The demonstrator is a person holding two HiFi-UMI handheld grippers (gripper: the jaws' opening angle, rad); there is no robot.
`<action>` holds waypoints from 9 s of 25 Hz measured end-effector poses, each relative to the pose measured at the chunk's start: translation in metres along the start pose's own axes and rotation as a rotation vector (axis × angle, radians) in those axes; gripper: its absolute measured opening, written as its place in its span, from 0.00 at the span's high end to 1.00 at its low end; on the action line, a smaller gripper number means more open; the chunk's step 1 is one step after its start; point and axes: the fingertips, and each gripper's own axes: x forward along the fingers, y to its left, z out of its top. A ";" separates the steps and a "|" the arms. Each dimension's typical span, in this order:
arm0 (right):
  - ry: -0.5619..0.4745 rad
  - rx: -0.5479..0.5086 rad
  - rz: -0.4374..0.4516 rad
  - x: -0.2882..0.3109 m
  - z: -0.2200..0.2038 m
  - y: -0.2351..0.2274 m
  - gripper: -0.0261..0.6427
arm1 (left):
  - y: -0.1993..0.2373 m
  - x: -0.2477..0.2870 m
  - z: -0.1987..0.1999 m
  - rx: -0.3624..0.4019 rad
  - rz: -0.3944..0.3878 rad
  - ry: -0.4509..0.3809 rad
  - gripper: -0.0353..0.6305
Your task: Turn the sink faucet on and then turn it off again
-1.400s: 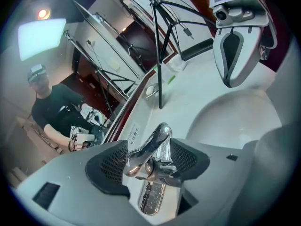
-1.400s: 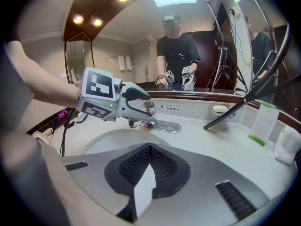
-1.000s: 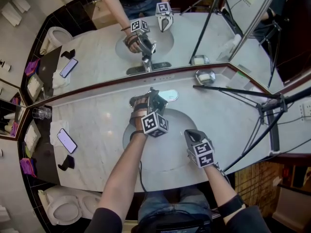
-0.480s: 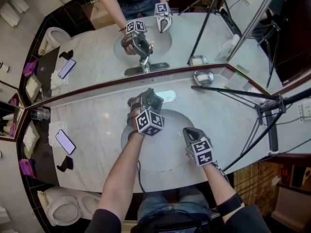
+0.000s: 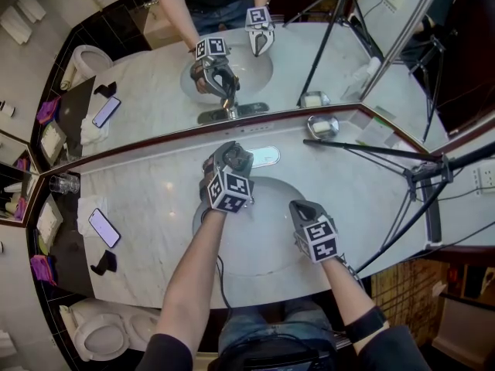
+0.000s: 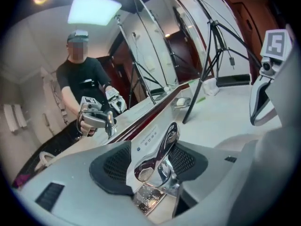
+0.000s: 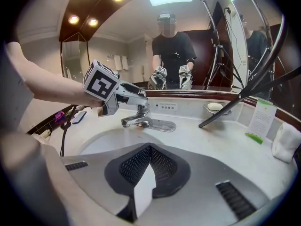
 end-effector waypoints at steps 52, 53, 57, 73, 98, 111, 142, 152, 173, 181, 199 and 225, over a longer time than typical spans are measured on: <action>-0.089 -0.102 0.036 -0.097 0.030 0.066 0.93 | -0.047 -0.312 -0.057 -0.376 0.206 -0.018 0.94; -0.090 -0.105 0.037 -0.098 0.032 0.068 0.93 | -0.047 -0.318 -0.060 -0.377 0.212 -0.018 0.94; -0.086 -0.111 0.036 -0.101 0.028 0.073 0.93 | -0.051 -0.337 -0.072 -0.353 0.247 -0.021 0.94; -0.063 -0.102 0.034 -0.091 0.018 0.073 0.93 | -0.052 -0.326 -0.073 -0.348 0.252 -0.045 0.94; -0.037 -0.091 -0.009 -0.017 0.037 0.014 0.93 | -0.016 -0.082 0.000 0.067 0.025 -0.016 0.65; -0.015 -0.048 0.000 -0.002 0.005 0.008 0.93 | -0.023 -0.013 -0.006 0.217 -0.056 0.027 0.64; 0.006 -0.022 0.004 0.007 -0.010 0.011 0.93 | -0.054 -0.008 -0.008 0.398 0.040 0.023 0.69; 0.009 -0.015 -0.006 0.005 -0.015 0.001 0.93 | -0.067 -0.006 -0.013 0.448 0.070 0.012 0.72; -0.042 -0.054 -0.015 -0.042 0.002 0.013 0.93 | -0.089 -0.067 -0.014 0.438 0.049 0.073 0.76; -0.070 -0.084 0.005 -0.059 0.016 0.042 0.93 | -0.084 -0.142 -0.003 0.353 0.100 0.051 0.90; -0.103 -0.161 -0.006 -0.096 0.035 0.060 0.93 | -0.066 -0.287 -0.022 -0.334 0.113 -0.084 0.94; -0.096 -0.166 0.002 -0.104 0.031 0.069 0.93 | -0.051 -0.340 -0.085 -0.578 0.218 -0.095 0.94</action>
